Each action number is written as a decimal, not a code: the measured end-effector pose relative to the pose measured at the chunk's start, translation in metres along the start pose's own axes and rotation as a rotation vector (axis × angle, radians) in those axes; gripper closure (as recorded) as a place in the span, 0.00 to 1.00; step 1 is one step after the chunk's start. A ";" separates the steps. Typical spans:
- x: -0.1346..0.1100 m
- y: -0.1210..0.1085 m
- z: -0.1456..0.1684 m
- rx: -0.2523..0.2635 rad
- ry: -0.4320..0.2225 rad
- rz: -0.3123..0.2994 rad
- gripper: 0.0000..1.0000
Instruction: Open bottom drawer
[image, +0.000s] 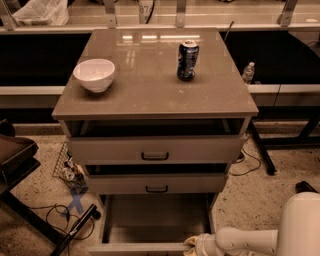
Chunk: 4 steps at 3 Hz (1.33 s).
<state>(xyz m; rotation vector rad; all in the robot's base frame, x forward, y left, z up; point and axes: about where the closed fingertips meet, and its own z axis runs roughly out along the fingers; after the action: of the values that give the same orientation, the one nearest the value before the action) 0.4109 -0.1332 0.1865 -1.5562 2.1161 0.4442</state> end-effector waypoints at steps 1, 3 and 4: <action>-0.001 0.000 -0.001 0.000 0.000 0.000 1.00; 0.010 0.026 -0.008 -0.063 0.010 -0.004 0.82; 0.009 0.027 -0.007 -0.066 0.009 -0.004 0.59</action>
Offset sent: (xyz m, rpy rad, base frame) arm -0.1953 -0.0545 0.0070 0.0309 0.3399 0.2513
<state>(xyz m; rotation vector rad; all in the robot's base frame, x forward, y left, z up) 0.3813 -0.1362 0.1868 -1.6017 2.1246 0.5114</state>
